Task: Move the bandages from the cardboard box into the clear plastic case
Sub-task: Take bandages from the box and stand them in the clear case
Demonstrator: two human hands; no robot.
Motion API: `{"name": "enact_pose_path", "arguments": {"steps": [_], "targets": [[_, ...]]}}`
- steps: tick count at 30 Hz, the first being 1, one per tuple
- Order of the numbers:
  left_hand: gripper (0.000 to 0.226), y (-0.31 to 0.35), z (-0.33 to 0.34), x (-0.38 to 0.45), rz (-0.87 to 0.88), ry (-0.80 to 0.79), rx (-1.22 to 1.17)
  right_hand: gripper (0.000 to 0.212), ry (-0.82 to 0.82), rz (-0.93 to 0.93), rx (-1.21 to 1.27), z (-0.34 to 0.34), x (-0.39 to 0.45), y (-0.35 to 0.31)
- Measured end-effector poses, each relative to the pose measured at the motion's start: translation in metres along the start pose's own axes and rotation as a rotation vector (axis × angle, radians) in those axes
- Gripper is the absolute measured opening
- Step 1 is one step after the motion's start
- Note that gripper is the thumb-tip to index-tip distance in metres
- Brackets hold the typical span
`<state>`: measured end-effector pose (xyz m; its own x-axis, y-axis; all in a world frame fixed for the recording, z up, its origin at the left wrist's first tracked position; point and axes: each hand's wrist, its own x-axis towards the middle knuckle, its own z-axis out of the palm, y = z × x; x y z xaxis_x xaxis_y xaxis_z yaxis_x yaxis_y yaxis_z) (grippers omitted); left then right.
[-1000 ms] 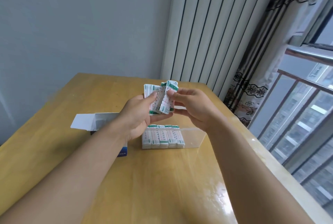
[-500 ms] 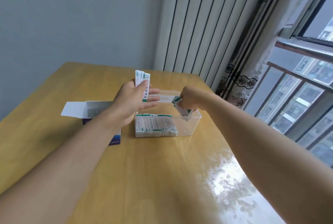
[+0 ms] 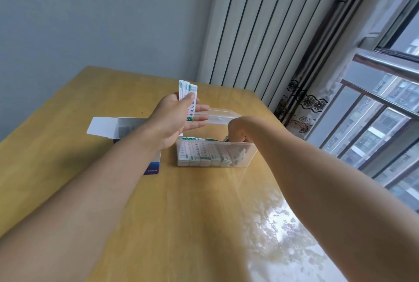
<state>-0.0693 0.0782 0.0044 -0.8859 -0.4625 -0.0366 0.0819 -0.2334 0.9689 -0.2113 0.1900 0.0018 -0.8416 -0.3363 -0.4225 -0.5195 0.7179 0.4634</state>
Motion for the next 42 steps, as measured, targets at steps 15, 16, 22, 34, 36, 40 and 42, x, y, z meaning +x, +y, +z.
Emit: {"name": "enact_pose_path", "arguments": {"steps": [15, 16, 22, 34, 36, 40, 42], "targets": [[0.022, 0.0, 0.0, -0.001, -0.008, -0.002, 0.001, 0.028, 0.041, 0.056, 0.014, -0.002, 0.004, -0.007], [0.022, 0.0, 0.0, -0.001, -0.008, -0.001, -0.001, 0.028, 0.048, 0.055, 0.023, -0.002, 0.005, -0.007], [0.021, 0.0, 0.001, -0.001, -0.011, 0.002, 0.004, 0.024, 0.026, 0.023, 0.043, 0.0, 0.007, -0.004], [0.022, -0.004, 0.002, 0.002, -0.015, 0.009, 0.008, 0.009, -0.054, -0.07, 0.059, -0.001, 0.003, 0.004], [0.022, -0.004, 0.002, 0.002, -0.015, 0.01, 0.007, 0.018, -0.063, -0.062, 0.109, -0.001, 0.002, 0.005], [0.022, -0.004, 0.002, 0.001, -0.013, 0.011, 0.009, 0.026, -0.07, -0.045, 0.229, -0.003, 0.001, 0.003], [0.022, -0.004, 0.002, 0.002, -0.016, 0.01, 0.008, 0.032, -0.114, -0.053, 0.272, -0.004, -0.002, 0.002]]}}
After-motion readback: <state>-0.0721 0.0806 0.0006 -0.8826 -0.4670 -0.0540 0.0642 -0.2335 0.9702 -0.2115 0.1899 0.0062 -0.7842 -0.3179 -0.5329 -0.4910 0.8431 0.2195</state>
